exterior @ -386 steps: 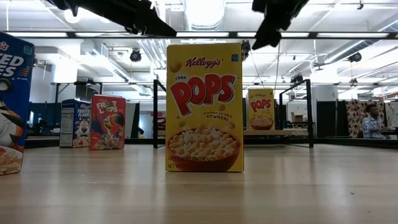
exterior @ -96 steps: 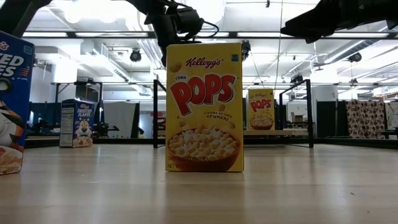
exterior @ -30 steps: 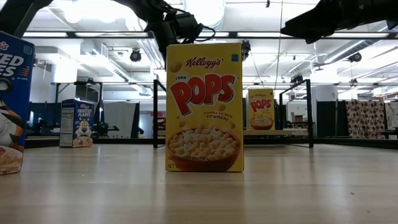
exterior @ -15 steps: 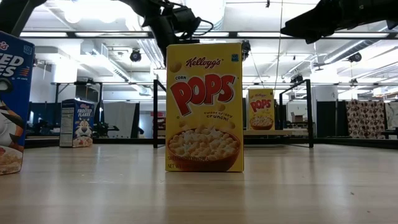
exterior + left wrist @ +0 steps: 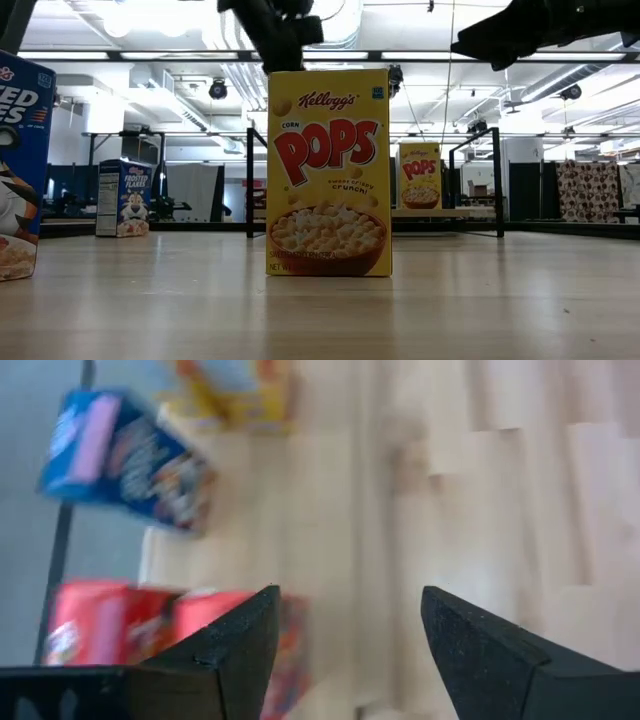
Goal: Stack cereal on shelf
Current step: Put the top blue cereal box on the shelf aligned with the other blue cereal box
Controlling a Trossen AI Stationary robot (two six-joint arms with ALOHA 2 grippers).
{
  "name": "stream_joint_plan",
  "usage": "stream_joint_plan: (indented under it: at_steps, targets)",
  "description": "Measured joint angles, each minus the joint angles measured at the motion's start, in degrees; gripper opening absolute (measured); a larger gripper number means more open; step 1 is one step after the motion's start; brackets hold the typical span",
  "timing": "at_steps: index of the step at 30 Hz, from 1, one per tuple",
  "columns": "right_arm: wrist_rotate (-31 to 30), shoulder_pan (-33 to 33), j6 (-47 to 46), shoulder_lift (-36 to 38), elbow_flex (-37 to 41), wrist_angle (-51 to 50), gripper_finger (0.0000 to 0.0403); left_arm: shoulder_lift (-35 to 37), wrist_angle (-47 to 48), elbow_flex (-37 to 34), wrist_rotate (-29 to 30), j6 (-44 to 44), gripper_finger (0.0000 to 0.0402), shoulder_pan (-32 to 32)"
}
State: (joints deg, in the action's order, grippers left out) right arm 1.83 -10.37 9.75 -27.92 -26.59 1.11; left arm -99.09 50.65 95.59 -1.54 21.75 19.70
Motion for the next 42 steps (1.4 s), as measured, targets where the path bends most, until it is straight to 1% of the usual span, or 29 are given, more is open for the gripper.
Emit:
stream_joint_plan:
  at_steps: [5,8,10,14,21,23,29,31,32,33,35,36,37,38,40,42]
  targets:
    - [0.0,0.0,-4.5,-0.7,0.0,1.2,0.0206,1.0,0.0,-0.2,-0.2,0.2,0.0221,-6.8]
    - [0.0,0.4,-6.3,-2.2,-0.1,1.8,0.0206,2.7,-0.3,-2.4,-0.4,0.4,0.0221,-10.0]
    - [0.1,1.2,-6.8,-3.7,-0.5,2.9,0.0206,5.0,-2.2,-5.8,-0.3,0.0,0.0221,-11.5]
    - [0.1,4.1,-6.9,-7.4,-2.4,4.2,0.0206,11.7,-10.0,-14.7,1.2,-4.8,0.0221,-14.0]
    - [0.1,8.6,-11.1,-15.5,-9.0,3.3,0.0206,23.1,-21.8,-29.2,11.5,-12.2,0.0221,-18.2]
    - [0.0,9.4,-12.5,-17.9,-11.5,1.4,0.0206,25.5,-23.6,-32.1,13.1,-13.9,0.0221,-19.0]
    - [0.0,11.2,-16.1,-26.2,-21.5,-7.4,0.0206,30.2,-24.5,-37.1,13.6,-18.9,0.0221,-21.0]
    - [0.0,11.3,-16.8,-29.2,-25.6,-11.9,0.0206,31.1,-23.1,-37.9,15.6,-20.3,0.0221,-21.7]
    - [0.0,11.3,-17.6,-30.7,-27.7,-14.2,0.0206,31.5,-21.3,-38.1,18.1,-21.5,0.0221,-22.0]
    - [0.0,11.3,-18.1,-32.2,-29.9,-16.8,0.0206,31.9,-19.1,-38.1,21.7,-23.5,0.0221,-22.1]
    - [-0.1,11.3,-19.2,-35.0,-34.0,-22.0,0.0205,32.8,-13.7,-38.1,31.9,-31.4,0.0221,-22.1]
    - [-0.2,11.3,-19.2,-36.5,-36.0,-24.5,0.0205,33.2,-9.5,-38.0,37.5,-36.4,0.0221,-21.7]
    - [-0.3,11.3,-19.2,-37.7,-37.9,-26.9,0.0206,33.4,-4.2,-37.6,41.6,-41.3,0.0221,-20.9]
    - [-0.3,11.3,-19.0,-38.9,-39.6,-29.2,0.0206,33.5,1.4,-37.1,43.8,-45.9,0.0221,-19.6]
    - [-0.4,11.3,-18.3,-40.9,-42.3,-32.3,0.0205,33.6,10.3,-36.6,44.3,-53.1,0.0221,-16.1]
    - [-0.4,11.3,-17.1,-42.3,-44.1,-33.7,0.0206,33.6,14.9,-36.6,44.2,-55.8,0.0221,-11.7]
